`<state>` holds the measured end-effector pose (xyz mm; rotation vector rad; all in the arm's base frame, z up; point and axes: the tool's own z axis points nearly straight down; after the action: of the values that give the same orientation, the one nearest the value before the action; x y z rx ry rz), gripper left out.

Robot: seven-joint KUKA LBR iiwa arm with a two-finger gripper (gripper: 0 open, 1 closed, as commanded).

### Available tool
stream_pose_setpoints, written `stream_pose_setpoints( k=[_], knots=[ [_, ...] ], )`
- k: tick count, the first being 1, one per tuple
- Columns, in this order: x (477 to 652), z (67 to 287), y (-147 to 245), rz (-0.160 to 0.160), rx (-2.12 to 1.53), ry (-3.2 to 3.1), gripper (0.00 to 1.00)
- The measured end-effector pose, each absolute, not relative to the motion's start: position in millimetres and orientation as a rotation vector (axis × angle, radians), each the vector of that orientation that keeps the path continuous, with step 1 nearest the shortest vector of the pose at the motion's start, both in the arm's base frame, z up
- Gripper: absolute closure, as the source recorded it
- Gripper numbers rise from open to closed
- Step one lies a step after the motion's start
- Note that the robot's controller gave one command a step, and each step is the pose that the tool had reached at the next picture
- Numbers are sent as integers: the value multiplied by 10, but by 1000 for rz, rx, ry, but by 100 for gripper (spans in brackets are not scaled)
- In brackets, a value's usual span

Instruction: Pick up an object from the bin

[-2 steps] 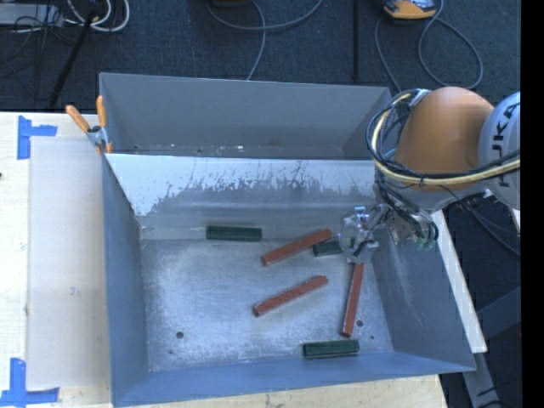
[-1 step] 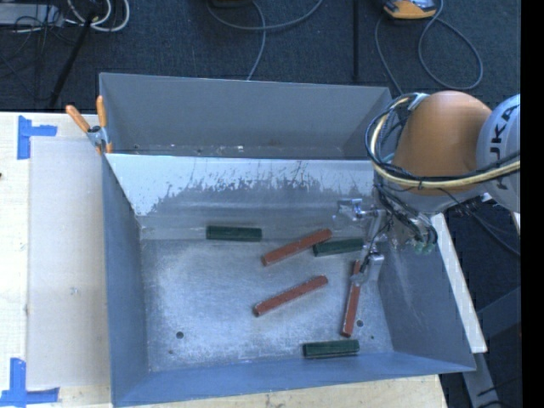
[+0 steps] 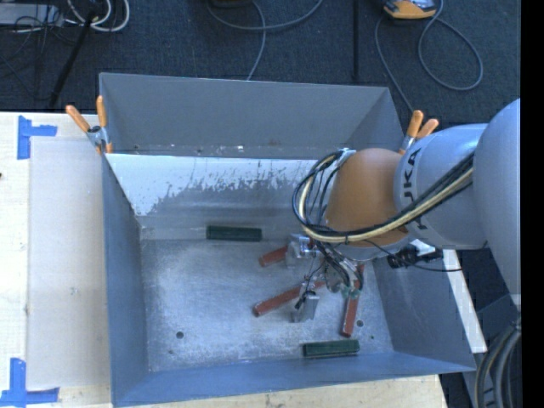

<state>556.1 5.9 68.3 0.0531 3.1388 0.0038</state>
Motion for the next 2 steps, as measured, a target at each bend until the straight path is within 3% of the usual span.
stream_pose_setpoints(
  k=[1, 2],
  knots=[
    [5940, 706, -647, -1, 229, 3129, 0],
    [5929, 701, -626, 0, 222, 3132, 100]
  ],
)
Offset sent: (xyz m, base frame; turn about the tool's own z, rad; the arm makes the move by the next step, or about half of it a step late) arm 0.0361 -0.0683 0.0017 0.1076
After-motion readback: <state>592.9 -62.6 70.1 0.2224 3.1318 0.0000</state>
